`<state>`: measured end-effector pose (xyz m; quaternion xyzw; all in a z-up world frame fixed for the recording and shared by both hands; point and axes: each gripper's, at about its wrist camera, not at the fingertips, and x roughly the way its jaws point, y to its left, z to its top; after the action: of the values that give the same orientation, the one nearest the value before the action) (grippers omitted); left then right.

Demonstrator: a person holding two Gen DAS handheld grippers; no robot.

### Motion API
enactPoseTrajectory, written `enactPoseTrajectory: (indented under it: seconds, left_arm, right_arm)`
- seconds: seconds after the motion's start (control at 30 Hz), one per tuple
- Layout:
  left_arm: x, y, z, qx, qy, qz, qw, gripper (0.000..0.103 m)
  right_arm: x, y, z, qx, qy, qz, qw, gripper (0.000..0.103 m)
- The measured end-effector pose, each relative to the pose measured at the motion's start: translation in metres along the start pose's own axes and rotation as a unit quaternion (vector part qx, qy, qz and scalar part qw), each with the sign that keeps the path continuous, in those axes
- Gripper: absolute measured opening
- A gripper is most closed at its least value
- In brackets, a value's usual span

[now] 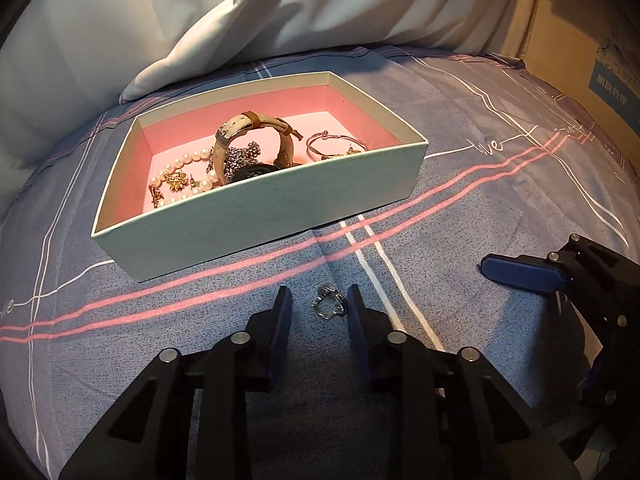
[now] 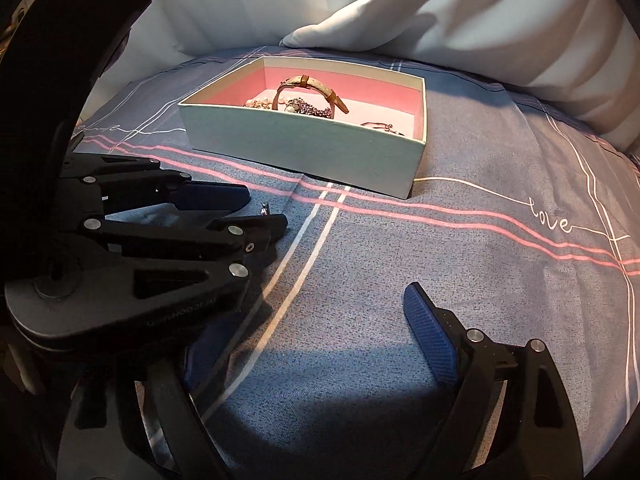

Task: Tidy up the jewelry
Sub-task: 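Grasp the last small silver ring on the cover with the left tool, then carry the silver ring into the box and open the left tool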

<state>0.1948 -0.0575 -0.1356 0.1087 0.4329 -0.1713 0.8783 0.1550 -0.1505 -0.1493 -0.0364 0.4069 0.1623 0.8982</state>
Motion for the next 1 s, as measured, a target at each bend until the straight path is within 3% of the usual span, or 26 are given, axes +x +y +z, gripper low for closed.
enactPoseTrajectory:
  seconds: [0.13, 0.33, 0.43, 0.57, 0.6, 1.0]
  left_arm:
    - [-0.002, 0.016, 0.001, -0.032, 0.001, -0.028, 0.9991, 0.017]
    - [-0.008, 0.027, 0.004, -0.054, 0.004, -0.023, 0.9983, 0.017]
    - [-0.01, 0.032, 0.006, -0.065, 0.007, -0.018, 0.9977, 0.017]
    - [-0.011, 0.036, 0.007, -0.073, 0.011, -0.017, 0.9971, 0.017]
    - [-0.011, 0.036, 0.007, -0.075, 0.013, -0.017, 0.997, 0.017]
    - [-0.017, 0.039, 0.009, -0.083, 0.016, -0.012, 0.9963, 0.017]
  right_arm:
    - [0.011, 0.005, 0.011, -0.006, 0.0, 0.003, 1.0, 0.084]
    - [0.018, 0.006, 0.019, -0.008, 0.005, 0.009, 1.0, 0.081]
    - [0.018, 0.006, 0.02, -0.007, 0.006, 0.008, 1.0, 0.069]
    - [0.016, -0.001, 0.02, 0.006, 0.008, 0.013, 1.0, 0.027]
    - [0.016, -0.002, 0.021, 0.009, 0.01, 0.016, 1.0, 0.022]
    - [0.009, -0.001, 0.023, 0.01, 0.0, 0.008, 1.0, 0.02]
